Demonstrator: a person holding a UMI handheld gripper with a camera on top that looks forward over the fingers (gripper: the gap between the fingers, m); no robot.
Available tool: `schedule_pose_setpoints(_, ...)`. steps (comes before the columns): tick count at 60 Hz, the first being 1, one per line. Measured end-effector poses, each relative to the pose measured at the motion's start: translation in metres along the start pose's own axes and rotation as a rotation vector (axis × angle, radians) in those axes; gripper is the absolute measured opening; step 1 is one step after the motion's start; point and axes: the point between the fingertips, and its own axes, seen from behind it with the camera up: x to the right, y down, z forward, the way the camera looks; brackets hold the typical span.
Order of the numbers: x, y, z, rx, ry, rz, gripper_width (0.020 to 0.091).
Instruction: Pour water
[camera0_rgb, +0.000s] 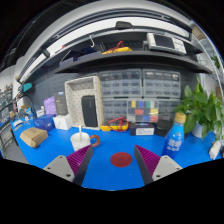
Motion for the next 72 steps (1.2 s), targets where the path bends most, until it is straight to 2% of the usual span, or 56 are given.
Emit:
schedule_pose_setpoints(13,0.095,0.05,-0.045,-0.076,0.174,0.026,0.085)
schedule_pose_setpoints(19,0.138,0.062,-0.048,-0.085,0.246,0.069,0.0833)
schedule_pose_setpoints(26,0.171,0.057,-0.028,-0.054,0.281,0.088,0.083)
schedule_pose_setpoints(39,0.194,0.031,0.028,0.028,0.252,0.046,0.0823)
schedule_pose_setpoints(42,0.195,0.027,0.038,0.044,0.245,0.05,0.0793)
schedule_pose_setpoints(45,0.195,0.027,0.048,0.05,0.235,0.053,0.072)
schedule_pose_setpoints(47,0.195,0.028,0.053,0.05,0.231,0.055,0.0711)
schedule_pose_setpoints(48,0.195,0.029,0.055,0.047,0.231,0.055,0.065)
schedule_pose_setpoints(51,0.198,0.029,0.06,0.058,0.237,0.042,0.0594)
schedule_pose_setpoints(52,0.201,0.027,0.061,0.069,0.246,0.031,0.0537)
schedule_pose_setpoints(59,0.202,0.026,0.061,0.08,0.258,0.011,0.0467)
schedule_pose_setpoints(64,0.202,0.027,0.06,0.085,0.268,-0.017,0.0376)
schedule_pose_setpoints(72,0.193,0.025,0.064,0.064,0.266,-0.112,0.0373)
